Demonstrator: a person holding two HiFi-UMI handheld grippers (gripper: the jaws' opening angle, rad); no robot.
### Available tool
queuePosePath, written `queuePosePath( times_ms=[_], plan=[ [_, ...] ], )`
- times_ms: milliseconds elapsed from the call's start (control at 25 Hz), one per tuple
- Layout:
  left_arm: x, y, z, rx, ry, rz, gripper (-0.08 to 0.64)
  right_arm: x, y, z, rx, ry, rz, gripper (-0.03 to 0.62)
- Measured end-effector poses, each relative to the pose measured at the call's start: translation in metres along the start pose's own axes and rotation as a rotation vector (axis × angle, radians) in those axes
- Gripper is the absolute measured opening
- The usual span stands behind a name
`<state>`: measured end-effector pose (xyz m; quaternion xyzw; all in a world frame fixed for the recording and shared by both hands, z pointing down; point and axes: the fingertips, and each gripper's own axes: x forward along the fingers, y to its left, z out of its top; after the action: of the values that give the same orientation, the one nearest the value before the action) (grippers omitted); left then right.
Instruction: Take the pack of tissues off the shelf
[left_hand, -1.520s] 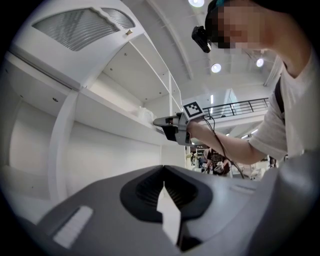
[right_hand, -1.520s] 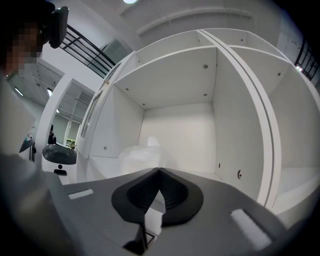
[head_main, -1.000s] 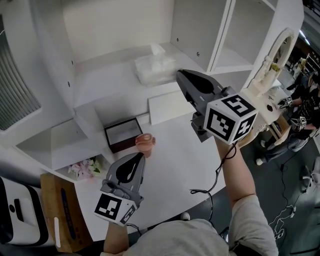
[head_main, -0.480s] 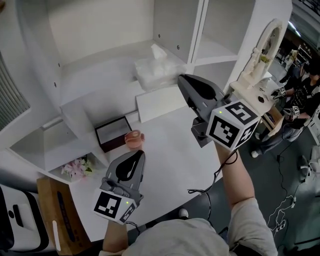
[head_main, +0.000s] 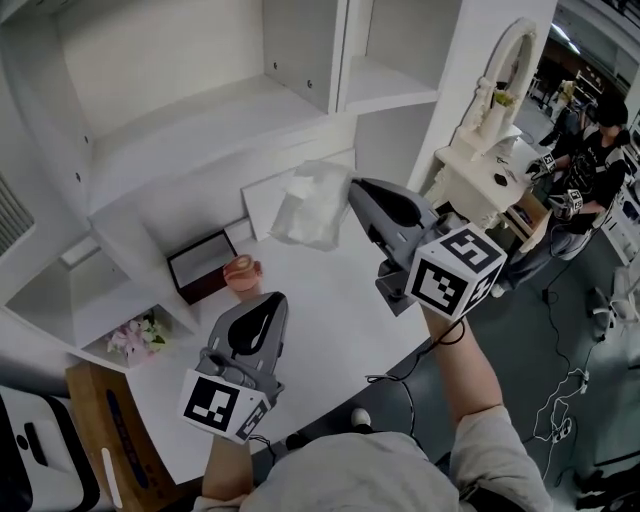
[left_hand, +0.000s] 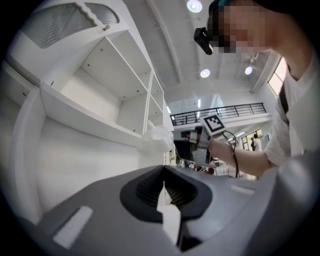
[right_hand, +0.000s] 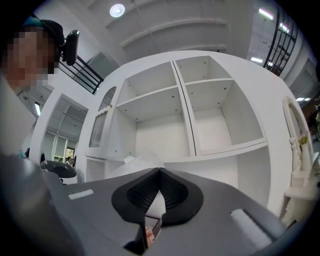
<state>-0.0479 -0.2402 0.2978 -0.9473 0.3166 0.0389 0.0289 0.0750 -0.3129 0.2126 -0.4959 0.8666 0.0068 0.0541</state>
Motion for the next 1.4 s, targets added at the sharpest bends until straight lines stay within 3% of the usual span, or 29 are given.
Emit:
queuePosePath(
  times_ms=[760,1400],
  plan=[
    [0.026,-0.05,-0.004,0.003,0.012,-0.096,0.0,-0.079,-0.021,-0.054,0.071,0.037,-0.13,-0.002],
    [0.019,-0.062,-0.008,-0.012,0.012,-0.079,0.0,-0.119,0.005,-0.119,0.164,0.108,-0.146,-0.002]
  ],
)
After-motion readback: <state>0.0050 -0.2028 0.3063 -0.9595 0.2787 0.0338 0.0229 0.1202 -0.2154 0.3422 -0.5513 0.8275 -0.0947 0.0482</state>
